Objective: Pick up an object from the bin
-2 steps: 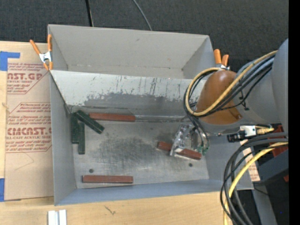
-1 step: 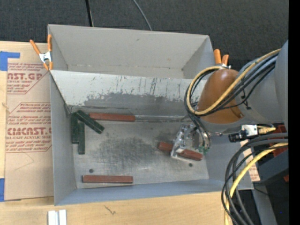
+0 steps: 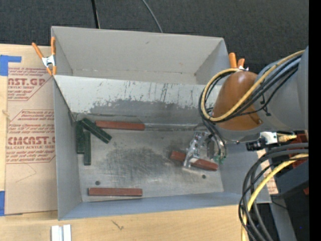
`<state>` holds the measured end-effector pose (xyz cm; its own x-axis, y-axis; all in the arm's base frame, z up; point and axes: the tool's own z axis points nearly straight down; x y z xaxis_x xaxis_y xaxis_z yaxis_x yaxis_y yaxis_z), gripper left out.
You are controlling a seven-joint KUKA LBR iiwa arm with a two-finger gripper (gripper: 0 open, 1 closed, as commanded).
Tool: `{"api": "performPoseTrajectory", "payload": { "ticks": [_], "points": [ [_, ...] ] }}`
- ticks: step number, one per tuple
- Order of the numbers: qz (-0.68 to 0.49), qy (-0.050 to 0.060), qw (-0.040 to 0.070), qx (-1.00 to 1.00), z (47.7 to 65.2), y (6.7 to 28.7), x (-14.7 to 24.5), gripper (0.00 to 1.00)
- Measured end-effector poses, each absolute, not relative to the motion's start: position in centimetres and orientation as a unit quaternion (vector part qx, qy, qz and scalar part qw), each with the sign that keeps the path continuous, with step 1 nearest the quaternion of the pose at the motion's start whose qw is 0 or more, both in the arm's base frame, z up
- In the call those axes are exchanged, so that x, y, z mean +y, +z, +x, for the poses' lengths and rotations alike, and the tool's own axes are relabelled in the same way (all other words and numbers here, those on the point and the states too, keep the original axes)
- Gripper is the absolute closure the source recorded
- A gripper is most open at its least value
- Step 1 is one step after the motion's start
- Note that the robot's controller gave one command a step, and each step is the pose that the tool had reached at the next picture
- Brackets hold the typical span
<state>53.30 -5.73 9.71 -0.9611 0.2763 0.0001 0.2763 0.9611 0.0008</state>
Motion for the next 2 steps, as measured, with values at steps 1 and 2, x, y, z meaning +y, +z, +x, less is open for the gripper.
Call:
{"api": "performPoseTrajectory", "payload": {
  "ticks": [1, 2],
  "points": [
    [0.139, 0.001, 0.0, 0.99, 53.3, 10.6, -5.7, 1.0],
    [0.139, 0.001, -0.002, 0.99, 53.2, 11.8, -5.7, 1.0]
  ]
}}
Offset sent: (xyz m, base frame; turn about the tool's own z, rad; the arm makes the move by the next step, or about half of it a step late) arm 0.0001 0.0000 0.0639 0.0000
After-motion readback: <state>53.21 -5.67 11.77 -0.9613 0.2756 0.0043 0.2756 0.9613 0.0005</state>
